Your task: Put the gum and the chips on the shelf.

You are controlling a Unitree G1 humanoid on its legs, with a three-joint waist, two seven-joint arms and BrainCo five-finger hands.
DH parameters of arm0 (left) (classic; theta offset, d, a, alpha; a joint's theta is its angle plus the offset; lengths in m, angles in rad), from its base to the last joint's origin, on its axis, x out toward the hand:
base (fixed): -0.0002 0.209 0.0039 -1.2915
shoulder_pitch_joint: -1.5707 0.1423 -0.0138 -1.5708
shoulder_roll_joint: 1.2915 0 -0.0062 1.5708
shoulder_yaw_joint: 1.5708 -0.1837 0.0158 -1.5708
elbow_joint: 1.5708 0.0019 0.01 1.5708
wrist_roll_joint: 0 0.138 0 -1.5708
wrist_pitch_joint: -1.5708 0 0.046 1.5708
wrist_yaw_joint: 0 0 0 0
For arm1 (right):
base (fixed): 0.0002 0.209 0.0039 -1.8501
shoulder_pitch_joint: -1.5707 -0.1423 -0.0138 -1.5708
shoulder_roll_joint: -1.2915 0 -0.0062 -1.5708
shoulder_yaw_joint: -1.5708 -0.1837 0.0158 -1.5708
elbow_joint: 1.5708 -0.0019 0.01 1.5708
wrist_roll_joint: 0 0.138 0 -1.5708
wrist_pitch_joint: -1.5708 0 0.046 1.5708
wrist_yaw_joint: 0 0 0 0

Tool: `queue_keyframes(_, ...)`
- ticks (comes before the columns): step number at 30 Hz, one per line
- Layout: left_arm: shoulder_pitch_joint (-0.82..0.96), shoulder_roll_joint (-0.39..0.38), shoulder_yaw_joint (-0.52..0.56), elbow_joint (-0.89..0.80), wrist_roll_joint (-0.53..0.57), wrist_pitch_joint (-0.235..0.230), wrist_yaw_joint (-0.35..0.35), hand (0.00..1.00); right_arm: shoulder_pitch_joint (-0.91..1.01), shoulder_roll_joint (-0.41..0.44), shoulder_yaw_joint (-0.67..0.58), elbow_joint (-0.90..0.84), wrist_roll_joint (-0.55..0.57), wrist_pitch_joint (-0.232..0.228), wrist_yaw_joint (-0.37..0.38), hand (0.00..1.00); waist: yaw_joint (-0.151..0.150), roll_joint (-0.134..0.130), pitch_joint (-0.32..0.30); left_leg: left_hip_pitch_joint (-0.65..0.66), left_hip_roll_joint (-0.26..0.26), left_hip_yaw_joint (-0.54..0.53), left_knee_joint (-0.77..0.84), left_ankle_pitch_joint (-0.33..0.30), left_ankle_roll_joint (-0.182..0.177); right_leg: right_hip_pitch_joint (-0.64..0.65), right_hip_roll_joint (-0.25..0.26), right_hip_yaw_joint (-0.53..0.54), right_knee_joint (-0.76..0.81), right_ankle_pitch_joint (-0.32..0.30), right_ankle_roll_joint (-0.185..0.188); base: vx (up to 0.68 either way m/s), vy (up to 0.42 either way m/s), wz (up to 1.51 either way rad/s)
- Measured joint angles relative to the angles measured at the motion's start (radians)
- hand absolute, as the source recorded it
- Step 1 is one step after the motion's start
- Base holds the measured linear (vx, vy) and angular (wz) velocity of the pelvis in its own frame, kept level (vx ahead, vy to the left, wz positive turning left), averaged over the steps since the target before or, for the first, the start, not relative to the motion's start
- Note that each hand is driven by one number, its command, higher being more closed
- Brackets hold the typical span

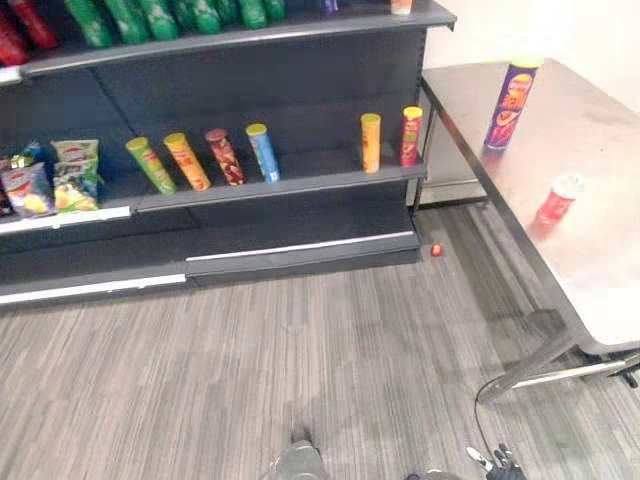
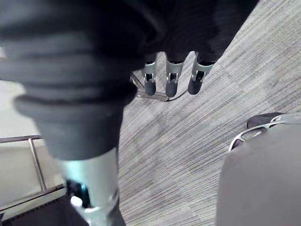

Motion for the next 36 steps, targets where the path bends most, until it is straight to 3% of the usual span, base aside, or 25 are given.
queue_keyframes(3,0.010,-0.001,-0.019,0.007,-0.011,-0.002,0.000,0.00,0.012,-0.004,-0.001,0.014,0.000,-0.005,0.000,0.00,0.001,0.008,0.001,0.024,0.001,-0.009,-0.005,0.007,-0.008,0.053,-0.032,0.060,0.032,-0.064,0.066,0.44,0.352,-0.51)
queue_keyframes(4,0.021,0.003,-0.025,0.017,-0.015,-0.003,-0.001,0.00,0.005,-0.003,0.001,0.030,-0.003,-0.010,0.000,0.00,0.008,-0.001,-0.003,0.033,-0.022,-0.020,0.063,0.087,-0.008,0.065,-0.067,0.105,0.064,-0.100,0.083,0.47,0.438,-0.82)
queue_keyframes(5,0.022,0.014,-0.029,0.017,-0.017,-0.003,-0.002,0.00,0.000,0.003,0.002,0.035,-0.008,-0.013,-0.001,0.00,0.010,-0.007,-0.007,0.030,-0.043,-0.025,0.107,0.093,-0.008,0.066,-0.086,0.129,0.078,-0.110,0.090,0.49,0.416,-0.66)
queue_keyframes(6,0.015,0.047,-0.040,0.017,-0.019,-0.003,-0.004,0.00,-0.005,0.031,0.010,0.039,-0.010,-0.015,-0.002,0.00,-0.004,-0.055,-0.019,0.006,-0.083,-0.015,0.193,0.021,-0.007,0.058,-0.138,0.168,0.112,-0.113,0.087,0.52,0.443,-0.28)
queue_keyframes(7,-0.008,0.070,-0.048,0.020,-0.017,0.000,-0.009,0.00,-0.007,0.052,0.002,0.039,-0.010,-0.016,-0.008,0.00,-0.019,-0.079,-0.021,-0.003,-0.113,0.009,0.239,-0.024,0.009,0.009,-0.184,0.193,0.207,-0.100,0.092,0.43,0.361,-0.15)
queue_keyframes(8,-0.017,0.075,-0.049,0.022,-0.014,0.001,-0.017,0.00,-0.007,0.058,-0.002,0.039,-0.010,-0.016,-0.010,0.00,-0.019,-0.081,-0.021,0.000,-0.123,0.027,0.252,-0.035,0.015,-0.022,-0.197,0.209,0.264,-0.085,0.079,0.39,0.378,-0.21)
queue_keyframes(9,-0.029,0.079,-0.049,0.031,-0.010,0.002,-0.035,0.00,-0.007,0.058,-0.012,0.035,-0.009,-0.016,-0.015,0.00,-0.020,-0.090,-0.021,0.032,-0.135,0.058,0.257,-0.058,0.033,-0.086,-0.229,0.217,0.402,-0.018,0.050,0.38,0.338,-0.38)
queue_keyframes(10,-0.028,0.082,-0.058,0.032,-0.010,0.005,-0.045,0.00,-0.003,0.057,-0.013,0.034,-0.010,-0.018,-0.020,0.00,-0.022,-0.077,-0.011,0.087,-0.143,0.090,0.233,-0.070,0.050,-0.140,-0.268,0.203,0.525,0.082,0.017,0.47,0.401,-0.43)
queue_keyframes(11,-0.028,0.083,-0.066,0.032,-0.010,0.007,-0.047,0.00,0.001,0.055,-0.013,0.032,-0.010,-0.019,-0.022,0.00,-0.022,-0.075,-0.010,0.121,-0.147,0.108,0.220,-0.077,0.062,-0.165,-0.289,0.197,0.581,0.142,0.010,0.44,0.323,-0.49)
queue_keyframes(13,-0.027,0.082,-0.087,0.026,-0.009,0.008,-0.052,0.00,0.006,0.052,-0.033,0.021,-0.007,-0.020,-0.024,0.00,-0.024,-0.058,-0.001,0.218,-0.143,0.142,0.169,-0.092,0.074,-0.219,-0.314,0.138,0.740,0.145,-0.019,0.27,0.164,-0.49)
queue_keyframes(16,-0.027,0.081,-0.119,0.008,-0.009,0.014,-0.052,0.00,0.017,0.046,-0.030,-0.004,0.003,-0.036,-0.021,0.00,-0.025,-0.037,0.006,0.370,-0.118,0.238,0.053,-0.087,0.067,-0.285,-0.266,-0.079,0.789,-0.019,-0.012,0.27,0.086,-0.68)
queue_keyframes(18,-0.032,0.077,-0.120,0.009,-0.007,0.016,-0.049,0.00,0.023,0.047,-0.030,-0.020,0.002,-0.038,-0.021,0.00,-0.026,-0.032,0.008,0.415,-0.097,0.300,0.032,-0.087,0.066,-0.318,-0.220,-0.219,0.658,-0.051,-0.021,0.28,-0.019,-0.81)
queue_keyframes(19,-0.033,0.077,-0.119,0.011,-0.007,0.017,-0.047,0.00,0.025,0.048,-0.030,-0.024,0.002,-0.038,-0.022,0.00,-0.025,-0.032,0.009,0.423,-0.095,0.316,0.026,-0.087,0.066,-0.323,-0.207,-0.255,0.593,-0.051,-0.020,0.28,-0.068,-0.82)
queue_keyframes(20,-0.033,0.083,-0.117,0.010,-0.005,0.021,-0.045,0.00,0.031,0.055,-0.029,-0.034,0.001,-0.039,-0.023,0.00,-0.022,-0.043,0.011,0.442,-0.105,0.362,0.012,-0.085,0.061,-0.317,-0.180,-0.310,0.389,0.007,-0.006,0.29,-0.088,-0.71)
queue_keyframes(21,-0.039,0.087,-0.117,0.014,-0.002,0.020,-0.044,0.00,0.030,0.062,-0.029,-0.034,0.001,-0.045,-0.022,0.00,-0.023,-0.057,0.019,0.468,-0.121,0.390,-0.011,-0.086,0.046,-0.297,-0.170,-0.343,0.306,0.054,-0.117,0.32,-0.071,-0.79)
queue_keyframes(22,-0.042,0.068,-0.127,0.023,0.015,0.020,-0.045,0.00,0.019,0.045,-0.042,-0.037,0.010,-0.058,-0.021,0.00,-0.030,-0.017,0.034,0.491,-0.106,0.422,-0.052,-0.077,0.020,-0.293,-0.136,-0.357,0.295,0.061,-0.117,0.24,-0.040,-0.54)
queue_keyframes(24,-0.043,0.052,-0.150,0.022,0.021,0.009,-0.050,0.00,0.011,0.025,-0.045,-0.033,0.013,-0.075,-0.015,0.00,-0.052,0.019,0.041,0.513,-0.103,0.457,-0.100,-0.054,0.010,-0.299,-0.111,-0.357,0.287,0.050,-0.130,0.18,-0.018,-0.26)
queue_keyframes(27,-0.044,0.046,-0.153,0.021,0.020,-0.011,-0.060,0.00,0.009,0.035,-0.063,-0.030,0.013,-0.076,-0.016,0.00,-0.051,0.024,0.039,0.542,-0.113,0.472,-0.128,-0.001,-0.030,-0.289,-0.102,-0.353,0.277,0.025,-0.122,0.08,-0.045,-0.09)
queue_keyframes(30,-0.036,0.067,-0.135,0.021,0.021,-0.019,-0.068,0.00,0.007,0.058,-0.058,-0.029,0.030,-0.076,-0.023,0.00,-0.049,-0.022,0.024,0.484,-0.081,0.486,0.090,0.000,-0.038,-0.246,-0.094,-0.336,0.207,0.010,-0.092,0.02,-0.072,-0.31)
queue_keyframes(31,-0.034,0.067,-0.131,0.020,0.022,-0.020,-0.077,0.00,0.005,0.058,-0.039,-0.032,0.033,-0.075,-0.029,0.00,-0.049,-0.021,0.016,0.403,-0.003,0.472,0.343,0.016,-0.056,-0.190,-0.057,-0.327,0.105,0.023,-0.070,0.03,-0.092,-0.54)
queue_keyframes(32,-0.034,0.061,-0.127,0.021,0.022,-0.020,-0.080,0.00,0.004,0.048,-0.028,-0.033,0.032,-0.075,-0.031,0.00,-0.049,-0.012,0.011,0.363,0.029,0.444,0.429,0.041,-0.066,-0.172,-0.038,-0.319,0.062,0.025,-0.069,0.07,-0.105,-0.90)
queue_keyframes(33,-0.025,0.044,-0.114,0.022,0.021,-0.020,-0.081,0.00,-0.002,0.026,-0.006,-0.033,0.033,-0.071,-0.043,0.00,-0.047,0.014,-0.004,0.294,0.075,0.377,0.559,0.118,-0.077,-0.139,0.011,-0.301,0.003,0.029,-0.074,0.11,-0.041,-1.04)
queue_keyframes(34,-0.022,0.041,-0.104,0.021,0.019,-0.019,-0.081,0.00,-0.017,0.018,0.006,-0.032,0.037,-0.052,-0.056,0.00,-0.046,0.004,0.001,0.244,0.106,0.351,0.688,0.165,-0.083,-0.132,0.015,-0.251,-0.019,0.043,-0.093,0.12,-0.006,-1.12)
queue_keyframes(35,-0.022,0.043,-0.098,0.022,0.019,-0.018,-0.082,0.00,-0.023,0.016,0.007,-0.032,0.037,-0.042,-0.060,0.00,-0.042,0.004,0.002,0.226,0.116,0.343,0.730,0.116,-0.087,-0.132,0.019,-0.220,-0.020,0.060,-0.099,0.12,0.058,-1.17)
queue_keyframes(36,-0.021,0.041,-0.080,0.022,0.011,-0.013,-0.082,0.00,-0.031,0.017,0.005,-0.020,0.036,-0.033,-0.066,0.00,-0.039,0.003,0.001,0.209,0.122,0.352,0.751,0.012,-0.071,-0.128,0.023,-0.153,-0.017,0.077,-0.109,0.11,0.095,-1.18)
